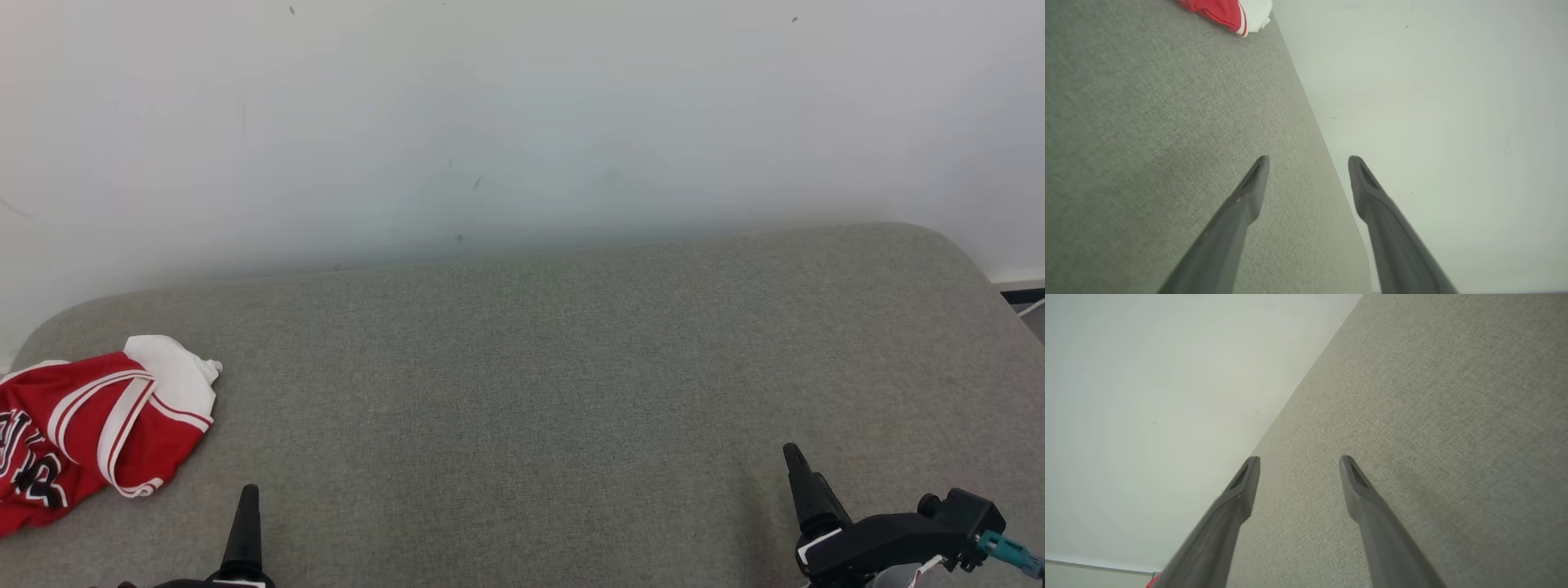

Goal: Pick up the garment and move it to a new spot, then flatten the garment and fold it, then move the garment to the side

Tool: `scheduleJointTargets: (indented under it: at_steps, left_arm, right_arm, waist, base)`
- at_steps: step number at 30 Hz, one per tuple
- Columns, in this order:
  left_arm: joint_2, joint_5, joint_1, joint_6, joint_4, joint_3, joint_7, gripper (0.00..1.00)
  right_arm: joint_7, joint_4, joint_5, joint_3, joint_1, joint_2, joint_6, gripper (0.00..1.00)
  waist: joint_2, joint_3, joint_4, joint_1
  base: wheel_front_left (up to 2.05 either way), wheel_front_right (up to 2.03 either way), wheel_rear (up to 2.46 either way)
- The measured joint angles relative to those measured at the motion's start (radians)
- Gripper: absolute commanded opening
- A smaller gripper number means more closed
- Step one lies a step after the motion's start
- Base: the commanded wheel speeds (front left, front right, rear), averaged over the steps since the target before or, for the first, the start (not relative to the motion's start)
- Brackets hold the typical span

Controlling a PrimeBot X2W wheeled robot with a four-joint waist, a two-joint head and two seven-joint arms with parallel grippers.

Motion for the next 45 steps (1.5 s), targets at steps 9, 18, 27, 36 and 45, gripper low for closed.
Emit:
scheduleJointTargets:
  at_steps: [9, 18, 27, 36, 45]
  left_arm:
    - [0.000, 0.128, -0.014, 0.026, 0.000, -0.022, -0.028, 1.00]
    - [0.002, 0.253, -0.014, 0.053, 0.011, -0.040, -0.056, 1.00]
    - [0.002, 0.360, -0.014, 0.071, 0.026, -0.060, -0.083, 1.00]
    - [0.009, 0.495, -0.019, 0.097, 0.038, -0.086, -0.116, 1.00]
    - [0.025, 0.649, -0.039, 0.123, 0.059, -0.116, -0.147, 1.00]
  right_arm:
    - [-0.031, 0.018, -0.153, 0.062, -0.017, -0.019, -0.028, 1.00]
    - [-0.062, 0.033, -0.276, 0.087, -0.021, -0.030, -0.053, 1.00]
    - [-0.092, 0.048, -0.400, 0.124, -0.029, -0.032, -0.078, 1.00]
    - [-0.124, 0.059, -0.524, 0.148, -0.039, -0.039, -0.097, 1.00]
    - [-0.159, 0.083, -0.657, 0.170, -0.039, -0.044, -0.122, 1.00]
  waist:
    - [-0.0001, -0.014, 0.000, 0.0000]
    - [-0.0001, -0.030, -0.002, 0.0000]
    - [0.0000, -0.044, -0.004, 0.0000]
    - [0.0000, -0.060, -0.001, 0.0000]
    - [-0.0001, -0.081, 0.003, 0.0000]
  base:
    - [0.00, 0.00, 0.00]
    - [0.00, 0.00, 0.00]
    - [0.00, 0.00, 0.00]
    - [0.00, 0.00, 0.00]
    - [0.00, 0.00, 0.00]
